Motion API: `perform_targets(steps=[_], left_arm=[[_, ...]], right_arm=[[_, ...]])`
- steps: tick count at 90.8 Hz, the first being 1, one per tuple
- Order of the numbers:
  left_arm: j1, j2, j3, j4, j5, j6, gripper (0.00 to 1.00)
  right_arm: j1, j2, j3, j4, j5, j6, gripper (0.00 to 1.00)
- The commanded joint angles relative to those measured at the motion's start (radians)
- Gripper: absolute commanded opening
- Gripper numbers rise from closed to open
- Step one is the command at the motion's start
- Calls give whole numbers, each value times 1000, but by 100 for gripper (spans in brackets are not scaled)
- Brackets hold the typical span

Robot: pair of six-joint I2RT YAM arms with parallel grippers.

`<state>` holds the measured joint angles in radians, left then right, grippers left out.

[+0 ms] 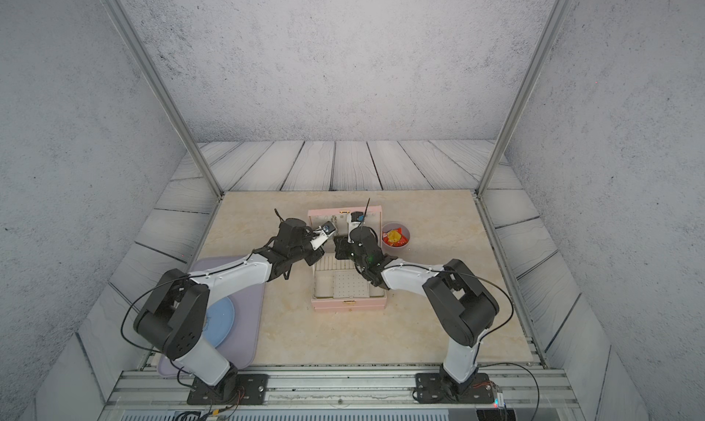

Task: Put jewelry chain into jewelry box
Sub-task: Adjust the necklace at the jewelry box clasp.

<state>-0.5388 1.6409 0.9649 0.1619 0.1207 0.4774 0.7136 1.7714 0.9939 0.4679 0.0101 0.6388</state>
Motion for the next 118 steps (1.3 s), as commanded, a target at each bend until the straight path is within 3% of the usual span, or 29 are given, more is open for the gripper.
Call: perform_targets(steps=[1, 23, 60, 77, 118], left_arm=[[14, 10, -2, -46, 4, -7, 0], [14, 11, 0, -47, 4, -6, 0], [14, 14, 2, -48, 5, -5, 0], [14, 14, 5, -48, -4, -9, 0], [13, 2, -2, -64, 11, 6, 0]], right_arm=[[6, 26, 34, -13, 28, -7, 20], [7, 30, 48, -40, 77, -6, 16], [15, 60, 96, -104, 112, -8, 18], [15, 59, 99, -76, 95, -6, 0], [15, -77, 22, 48, 99, -93, 0]])
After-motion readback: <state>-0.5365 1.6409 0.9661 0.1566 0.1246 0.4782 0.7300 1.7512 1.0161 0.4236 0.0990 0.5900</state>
